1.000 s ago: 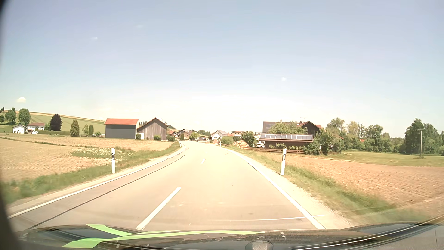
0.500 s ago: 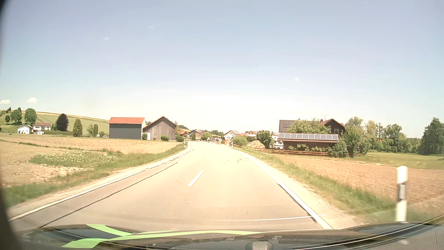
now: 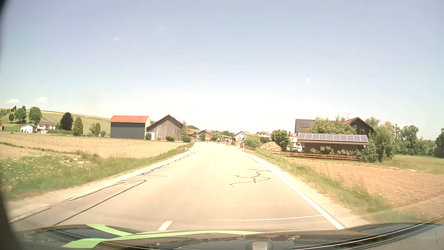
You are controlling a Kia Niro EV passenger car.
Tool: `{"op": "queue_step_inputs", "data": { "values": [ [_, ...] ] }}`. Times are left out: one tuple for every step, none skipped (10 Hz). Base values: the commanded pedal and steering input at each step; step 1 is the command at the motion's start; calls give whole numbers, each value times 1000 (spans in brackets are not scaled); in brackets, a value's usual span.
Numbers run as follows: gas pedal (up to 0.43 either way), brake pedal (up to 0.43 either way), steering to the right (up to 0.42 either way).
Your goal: Follow the waypoints while adhering to traffic rules and regulations
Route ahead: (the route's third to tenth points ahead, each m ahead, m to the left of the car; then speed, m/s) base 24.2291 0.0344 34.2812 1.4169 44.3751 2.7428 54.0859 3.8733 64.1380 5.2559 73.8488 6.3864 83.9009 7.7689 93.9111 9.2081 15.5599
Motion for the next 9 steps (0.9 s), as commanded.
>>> {"op": "queue_step_inputs", "data": {
  "values": [
    [189, 0, -12],
    [197, 0, -12],
    [197, 0, -12],
    [197, 0, -12],
    [209, 0, -12],
    [220, 0, -12],
    [220, 0, -12],
    [220, 0, -12],
    [220, 0, -12]
  ]
}}
